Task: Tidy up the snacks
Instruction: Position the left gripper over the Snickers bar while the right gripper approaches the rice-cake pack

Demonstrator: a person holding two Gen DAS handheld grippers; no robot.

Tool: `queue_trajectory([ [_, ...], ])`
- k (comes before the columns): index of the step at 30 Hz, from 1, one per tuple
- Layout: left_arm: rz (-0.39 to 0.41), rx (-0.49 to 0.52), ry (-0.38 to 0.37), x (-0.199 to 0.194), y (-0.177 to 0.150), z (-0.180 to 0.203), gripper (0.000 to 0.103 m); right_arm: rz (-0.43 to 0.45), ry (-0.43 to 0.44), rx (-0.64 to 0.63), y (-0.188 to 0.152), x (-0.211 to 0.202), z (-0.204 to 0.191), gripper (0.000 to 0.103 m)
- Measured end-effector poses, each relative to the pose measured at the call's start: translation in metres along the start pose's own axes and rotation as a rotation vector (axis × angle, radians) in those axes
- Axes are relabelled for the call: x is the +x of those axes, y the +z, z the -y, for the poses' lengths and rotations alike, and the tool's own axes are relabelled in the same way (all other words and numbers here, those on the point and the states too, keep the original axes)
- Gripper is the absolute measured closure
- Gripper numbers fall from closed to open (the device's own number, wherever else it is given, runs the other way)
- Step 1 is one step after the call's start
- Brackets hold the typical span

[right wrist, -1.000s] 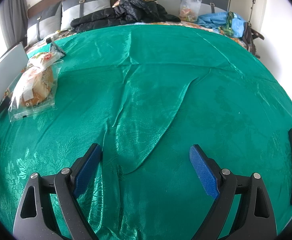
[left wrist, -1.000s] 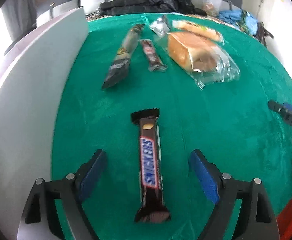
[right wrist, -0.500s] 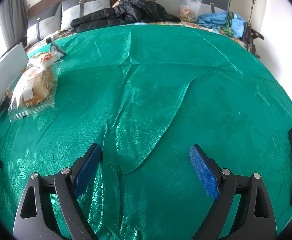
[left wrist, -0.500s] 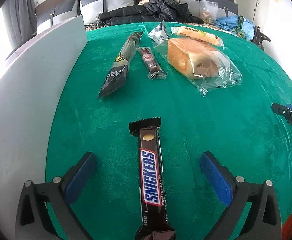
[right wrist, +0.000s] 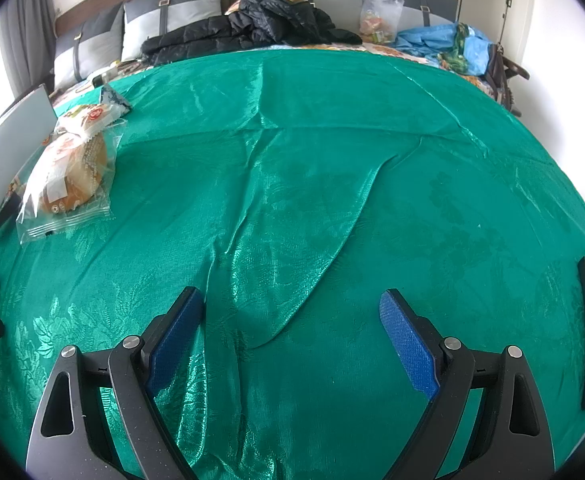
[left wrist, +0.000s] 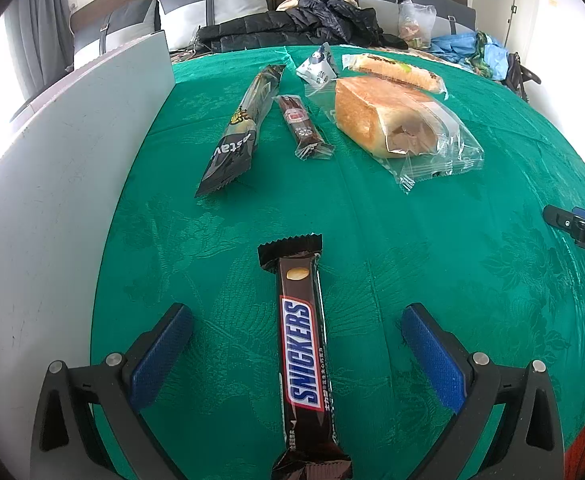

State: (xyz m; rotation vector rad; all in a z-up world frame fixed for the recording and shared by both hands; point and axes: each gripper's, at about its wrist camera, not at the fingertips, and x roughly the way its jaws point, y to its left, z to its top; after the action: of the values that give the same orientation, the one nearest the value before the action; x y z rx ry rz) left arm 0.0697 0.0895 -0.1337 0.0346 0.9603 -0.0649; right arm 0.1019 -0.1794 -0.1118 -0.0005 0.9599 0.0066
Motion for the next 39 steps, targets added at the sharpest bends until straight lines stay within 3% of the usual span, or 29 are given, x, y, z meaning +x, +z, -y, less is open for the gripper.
queue_trajectory([
  [25,0.004,0.001,-0.006,0.000,0.002,0.003,0.000,-0.010,0.022,-0.014,0.001,0.003,-0.001,0.008],
  [28,0.004,0.002,-0.006,0.001,0.002,0.003,0.000,-0.049,0.096,-0.081,0.018,0.000,-0.007,0.011],
  [32,0.004,0.002,-0.007,0.001,0.003,0.003,0.000,0.064,0.254,-0.163,0.084,-0.028,-0.042,0.011],
  [34,0.004,0.002,-0.007,0.001,0.004,0.003,0.000,0.072,0.328,-0.224,0.113,-0.034,-0.070,0.010],
  [36,0.004,0.002,-0.007,0.001,0.003,0.003,0.000,0.008,0.398,-0.318,0.141,-0.024,-0.108,0.010],
  [39,0.004,0.002,-0.008,0.001,0.004,0.003,0.000,-0.067,0.357,-0.455,0.161,0.002,-0.157,0.010],
])
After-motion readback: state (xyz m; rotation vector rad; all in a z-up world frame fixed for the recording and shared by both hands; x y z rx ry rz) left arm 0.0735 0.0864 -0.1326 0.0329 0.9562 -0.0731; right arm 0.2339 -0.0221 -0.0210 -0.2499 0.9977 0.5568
